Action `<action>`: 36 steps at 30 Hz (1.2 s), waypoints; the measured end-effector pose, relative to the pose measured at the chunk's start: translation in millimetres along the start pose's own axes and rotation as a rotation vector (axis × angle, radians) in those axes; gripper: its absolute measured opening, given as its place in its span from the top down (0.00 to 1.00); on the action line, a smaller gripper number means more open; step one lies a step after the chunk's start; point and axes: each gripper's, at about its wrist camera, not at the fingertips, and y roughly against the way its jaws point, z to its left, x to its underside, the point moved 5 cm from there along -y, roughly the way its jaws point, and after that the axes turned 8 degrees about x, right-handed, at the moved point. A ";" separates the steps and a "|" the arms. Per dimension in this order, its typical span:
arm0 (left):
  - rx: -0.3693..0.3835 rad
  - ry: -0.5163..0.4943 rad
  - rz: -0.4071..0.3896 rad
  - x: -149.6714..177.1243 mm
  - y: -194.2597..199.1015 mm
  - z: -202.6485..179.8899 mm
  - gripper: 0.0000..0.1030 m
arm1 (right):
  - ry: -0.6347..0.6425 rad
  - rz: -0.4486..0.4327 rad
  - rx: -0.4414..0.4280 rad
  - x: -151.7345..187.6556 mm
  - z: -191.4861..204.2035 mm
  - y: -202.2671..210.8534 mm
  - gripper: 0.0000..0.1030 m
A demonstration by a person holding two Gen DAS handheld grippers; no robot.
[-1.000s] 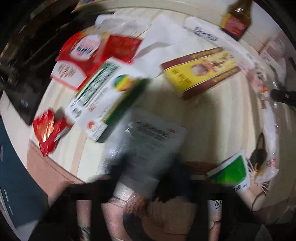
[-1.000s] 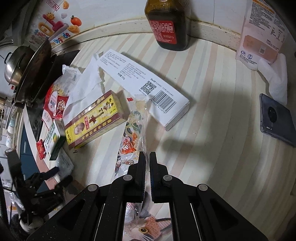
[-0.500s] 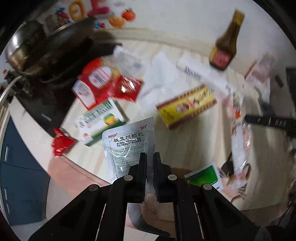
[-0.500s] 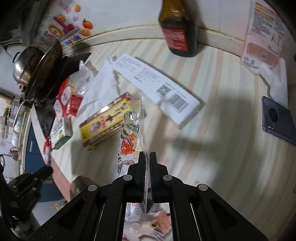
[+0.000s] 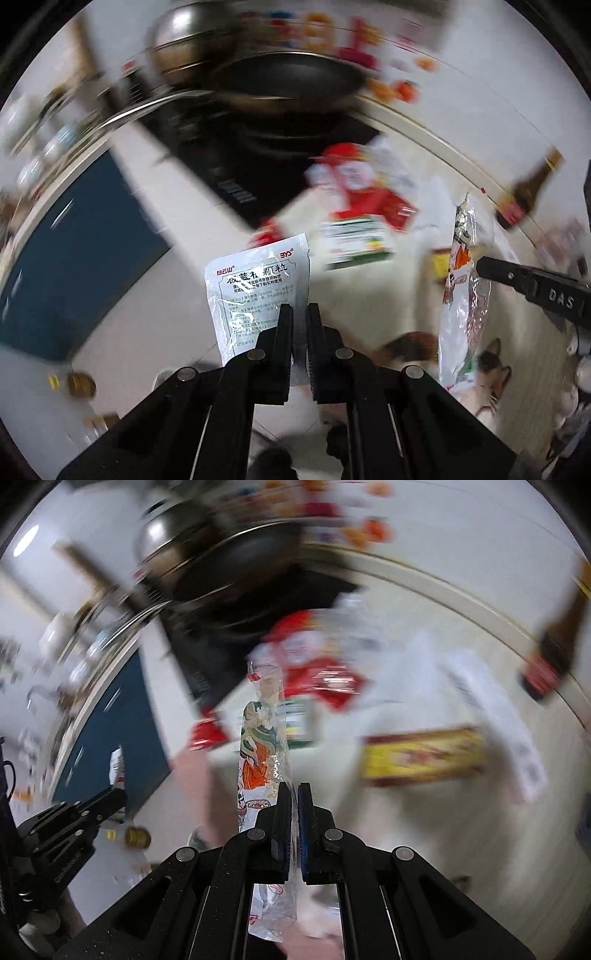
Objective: Collect trash
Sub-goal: 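Lift the sachet and snack bag and carry both toward the trash bin, then open both tools over the trash bin to drop the sachet and bag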
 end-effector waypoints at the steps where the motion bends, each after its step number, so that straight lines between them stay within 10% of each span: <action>1: -0.012 0.044 -0.005 7.6 4.4 26.7 0.95 | 0.029 0.003 -0.006 0.6 20.4 -2.7 0.97; 10: -0.130 0.406 0.082 113.3 -2.3 257.1 0.95 | 0.302 0.115 -0.057 63.5 256.5 -87.0 0.97; 17: -0.162 0.573 0.209 218.5 -71.6 404.1 0.95 | 0.389 0.265 -0.072 153.6 391.6 -230.4 0.97; 28: 0.042 0.902 0.406 393.4 -299.5 541.4 0.95 | 0.385 0.582 -0.057 308.2 438.5 -532.3 0.97; 36: 0.063 0.946 0.505 444.7 -365.0 550.9 0.92 | 0.470 0.724 -0.039 378.0 458.4 -656.4 0.97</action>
